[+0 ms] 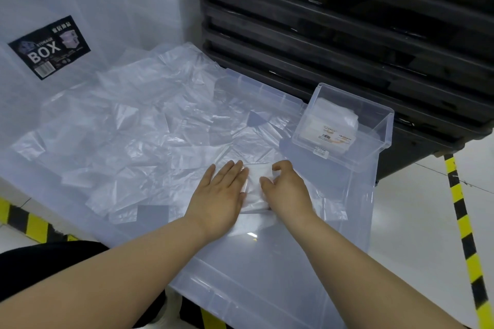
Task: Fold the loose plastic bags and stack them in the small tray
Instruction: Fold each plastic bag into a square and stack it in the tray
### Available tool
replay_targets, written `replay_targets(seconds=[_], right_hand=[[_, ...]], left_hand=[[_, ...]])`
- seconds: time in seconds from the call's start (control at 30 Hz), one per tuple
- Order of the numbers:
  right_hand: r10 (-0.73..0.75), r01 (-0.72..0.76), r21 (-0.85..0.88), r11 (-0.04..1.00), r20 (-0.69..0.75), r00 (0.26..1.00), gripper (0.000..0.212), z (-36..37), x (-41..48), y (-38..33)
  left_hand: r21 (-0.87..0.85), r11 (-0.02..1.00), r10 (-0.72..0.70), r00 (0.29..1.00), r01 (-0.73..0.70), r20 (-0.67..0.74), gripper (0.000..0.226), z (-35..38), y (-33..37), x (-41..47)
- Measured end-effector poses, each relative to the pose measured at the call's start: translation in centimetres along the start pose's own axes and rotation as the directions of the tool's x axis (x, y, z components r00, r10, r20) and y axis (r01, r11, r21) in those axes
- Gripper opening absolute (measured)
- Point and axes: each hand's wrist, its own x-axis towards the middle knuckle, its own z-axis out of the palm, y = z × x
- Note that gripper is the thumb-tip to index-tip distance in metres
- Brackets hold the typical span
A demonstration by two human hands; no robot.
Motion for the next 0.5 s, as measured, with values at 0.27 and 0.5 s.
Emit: replay_targets(seconds=[0.27,0.5], right_hand=[[-0.529,0.392,-0.581,0.713,-0.08,0.845,0.044,2.3,-1.0,1.4],[-0.34,0.377,-0.547,0.747,0.173,0.925,0.1,1.1,-0.8,2.3]], left_hand=[[0.053,0.997,-0.054,0.996,0.05,0.075,0.053,-0.2,0.3,-0.1],[0.031,0.997,-0.077,0.991,0.074,0.113,0.053,-0.7,0.3,-0.1]])
